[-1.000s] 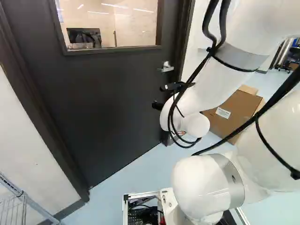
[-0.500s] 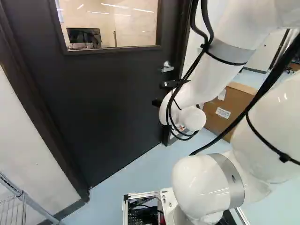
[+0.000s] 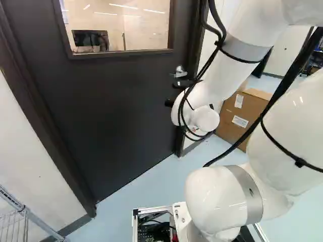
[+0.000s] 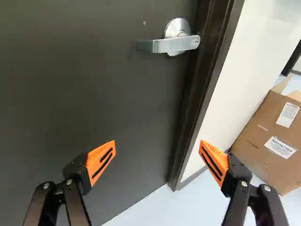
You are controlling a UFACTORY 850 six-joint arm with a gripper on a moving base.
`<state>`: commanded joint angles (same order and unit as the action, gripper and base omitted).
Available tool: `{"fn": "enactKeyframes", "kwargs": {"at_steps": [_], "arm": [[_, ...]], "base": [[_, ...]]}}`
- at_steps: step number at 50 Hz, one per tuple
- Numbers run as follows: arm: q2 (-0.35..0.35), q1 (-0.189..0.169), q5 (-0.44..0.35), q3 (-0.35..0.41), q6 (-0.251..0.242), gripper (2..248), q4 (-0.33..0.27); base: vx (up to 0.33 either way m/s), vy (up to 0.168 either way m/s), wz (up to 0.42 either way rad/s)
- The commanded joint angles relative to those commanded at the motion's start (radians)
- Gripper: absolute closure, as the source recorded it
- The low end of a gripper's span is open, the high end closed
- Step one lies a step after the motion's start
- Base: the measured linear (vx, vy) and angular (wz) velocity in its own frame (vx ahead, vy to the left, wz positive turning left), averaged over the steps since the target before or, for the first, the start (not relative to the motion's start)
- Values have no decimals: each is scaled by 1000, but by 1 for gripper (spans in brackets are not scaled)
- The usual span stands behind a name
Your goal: Open the door and move inside
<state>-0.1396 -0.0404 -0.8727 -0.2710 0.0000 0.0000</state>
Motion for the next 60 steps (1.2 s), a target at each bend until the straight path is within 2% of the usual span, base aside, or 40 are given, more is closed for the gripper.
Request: {"fn": "enactKeyframes", "kwargs": {"at_steps": [37,60], "arm": [[27,-28,0,-117,0,3,-2],[37,-45,0,-181,0,3,-56]], "base": [[0,0,0],[0,0,0]]}}
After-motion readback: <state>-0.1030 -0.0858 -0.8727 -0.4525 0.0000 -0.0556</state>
